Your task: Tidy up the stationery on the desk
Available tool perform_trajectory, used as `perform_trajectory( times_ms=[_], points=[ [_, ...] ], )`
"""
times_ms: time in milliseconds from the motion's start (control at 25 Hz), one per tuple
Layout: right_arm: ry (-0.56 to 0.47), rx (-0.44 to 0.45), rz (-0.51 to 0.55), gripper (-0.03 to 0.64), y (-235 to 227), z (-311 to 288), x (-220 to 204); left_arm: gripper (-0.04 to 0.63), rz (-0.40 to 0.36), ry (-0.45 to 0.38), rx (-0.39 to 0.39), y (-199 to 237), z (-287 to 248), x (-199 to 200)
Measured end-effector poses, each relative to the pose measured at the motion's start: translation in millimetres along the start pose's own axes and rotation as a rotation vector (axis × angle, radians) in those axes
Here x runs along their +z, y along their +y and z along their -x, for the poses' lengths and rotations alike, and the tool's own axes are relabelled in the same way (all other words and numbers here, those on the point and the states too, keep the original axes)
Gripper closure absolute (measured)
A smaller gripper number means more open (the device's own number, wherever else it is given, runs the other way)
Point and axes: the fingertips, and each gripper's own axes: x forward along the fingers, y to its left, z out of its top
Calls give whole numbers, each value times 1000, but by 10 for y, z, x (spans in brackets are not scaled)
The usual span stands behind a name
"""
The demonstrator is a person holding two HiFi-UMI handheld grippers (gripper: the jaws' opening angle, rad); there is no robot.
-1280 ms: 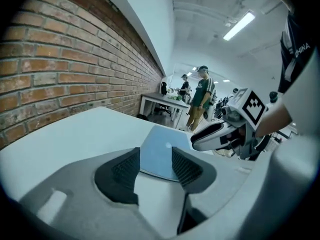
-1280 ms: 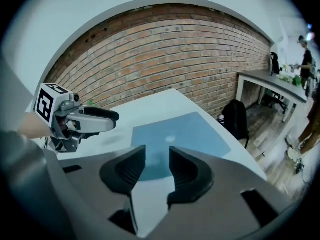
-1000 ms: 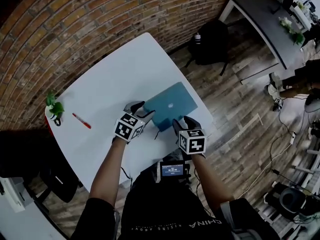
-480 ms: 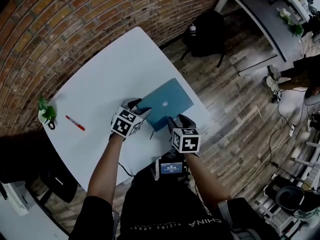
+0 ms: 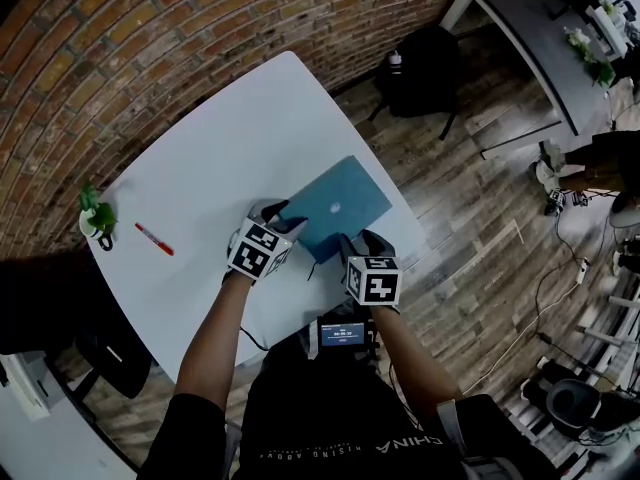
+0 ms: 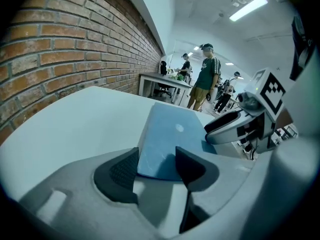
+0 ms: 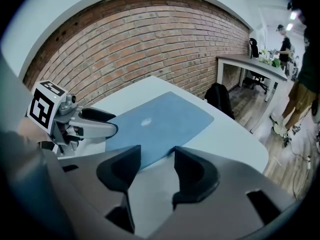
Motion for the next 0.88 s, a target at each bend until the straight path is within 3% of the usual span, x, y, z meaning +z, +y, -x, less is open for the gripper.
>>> perform_trajectory(
  times_ms=[400, 880],
  points=[
    [48, 131, 182, 405, 374, -180, 120, 368, 113, -16, 100, 103, 413, -384],
    [131, 319, 448, 415, 1316, -461, 79, 382, 306, -10, 256, 120, 1197, -1182]
  ],
)
